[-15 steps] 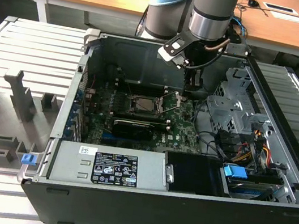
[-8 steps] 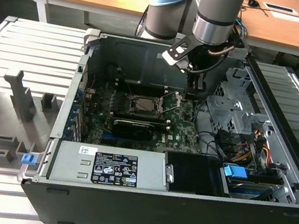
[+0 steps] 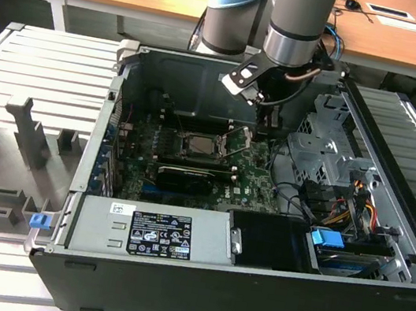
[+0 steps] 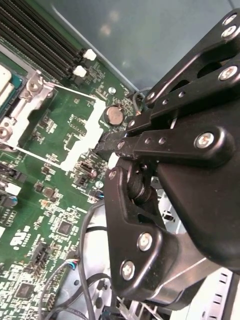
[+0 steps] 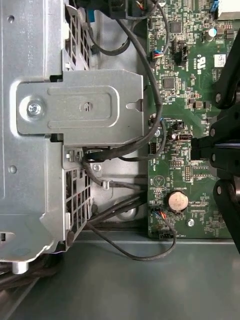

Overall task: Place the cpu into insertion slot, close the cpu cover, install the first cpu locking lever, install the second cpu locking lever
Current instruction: 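Close the cpu cover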

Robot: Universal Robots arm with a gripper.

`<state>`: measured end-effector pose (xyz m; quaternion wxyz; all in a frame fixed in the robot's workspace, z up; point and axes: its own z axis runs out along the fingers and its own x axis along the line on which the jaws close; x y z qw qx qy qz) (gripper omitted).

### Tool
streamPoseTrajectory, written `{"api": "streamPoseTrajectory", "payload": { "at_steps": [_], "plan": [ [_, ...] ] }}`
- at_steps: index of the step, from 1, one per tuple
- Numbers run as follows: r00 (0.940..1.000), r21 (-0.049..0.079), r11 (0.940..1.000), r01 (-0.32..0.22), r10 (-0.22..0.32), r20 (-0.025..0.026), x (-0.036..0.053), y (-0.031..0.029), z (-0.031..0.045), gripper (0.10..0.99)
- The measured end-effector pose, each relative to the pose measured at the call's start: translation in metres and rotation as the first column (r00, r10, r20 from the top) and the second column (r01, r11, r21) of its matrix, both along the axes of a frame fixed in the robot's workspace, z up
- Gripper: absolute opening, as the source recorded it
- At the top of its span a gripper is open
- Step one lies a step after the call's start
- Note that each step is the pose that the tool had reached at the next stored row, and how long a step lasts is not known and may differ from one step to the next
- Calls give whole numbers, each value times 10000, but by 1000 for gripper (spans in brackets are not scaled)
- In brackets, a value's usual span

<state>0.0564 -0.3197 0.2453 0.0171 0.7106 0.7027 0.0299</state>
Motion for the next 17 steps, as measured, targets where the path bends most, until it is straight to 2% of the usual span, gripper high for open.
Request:
{"api": "streamPoseTrajectory", "payload": {
  "at_steps": [1,4,17],
  "plan": [
    [10000,-1,10000,-1,1,-38,-10,0,1,106],
    [10000,1,10000,-1,1,-99,-35,1,8,106],
    [9999,-1,10000,0,0,-106,-98,0,9,106]
  ]
}}
